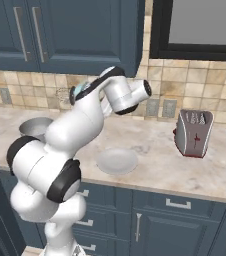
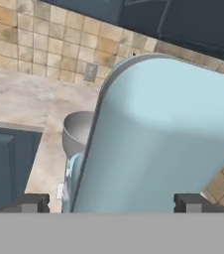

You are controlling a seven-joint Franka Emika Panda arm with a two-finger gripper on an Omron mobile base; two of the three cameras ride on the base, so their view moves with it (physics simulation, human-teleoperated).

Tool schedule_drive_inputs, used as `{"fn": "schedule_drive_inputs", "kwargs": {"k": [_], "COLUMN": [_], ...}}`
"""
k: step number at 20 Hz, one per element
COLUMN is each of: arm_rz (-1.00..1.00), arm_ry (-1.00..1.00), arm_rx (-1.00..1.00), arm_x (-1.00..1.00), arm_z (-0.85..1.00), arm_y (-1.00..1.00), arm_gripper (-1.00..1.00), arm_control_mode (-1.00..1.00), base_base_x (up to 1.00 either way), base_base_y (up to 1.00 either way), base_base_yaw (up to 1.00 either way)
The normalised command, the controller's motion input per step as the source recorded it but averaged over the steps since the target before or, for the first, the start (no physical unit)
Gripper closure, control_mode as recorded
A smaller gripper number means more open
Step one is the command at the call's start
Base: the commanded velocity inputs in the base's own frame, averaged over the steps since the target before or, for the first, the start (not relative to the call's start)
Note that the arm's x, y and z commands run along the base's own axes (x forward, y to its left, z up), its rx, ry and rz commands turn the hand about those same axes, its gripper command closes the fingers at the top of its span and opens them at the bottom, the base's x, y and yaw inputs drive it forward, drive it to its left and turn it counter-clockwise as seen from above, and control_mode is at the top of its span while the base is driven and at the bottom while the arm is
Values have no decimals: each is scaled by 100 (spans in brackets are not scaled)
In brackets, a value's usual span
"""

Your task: Add butter and sugar cubes to the stand mixer bowl and then turn on the stand mixer to begin making frosting.

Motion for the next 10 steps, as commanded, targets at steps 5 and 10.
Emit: {"fn": "schedule_drive_inputs", "kwargs": {"k": [5, 10], "arm_rz": [0, 0], "arm_ry": [1, 0], "arm_rx": [3, 1], "arm_x": [26, 10], "arm_z": [-19, -7], "arm_y": [33, 49], "arm_gripper": [-100, -100], "arm_control_mode": [-100, -100], "base_base_x": [0, 0], "base_base_y": [0, 0], "base_base_yaw": [0, 0]}}
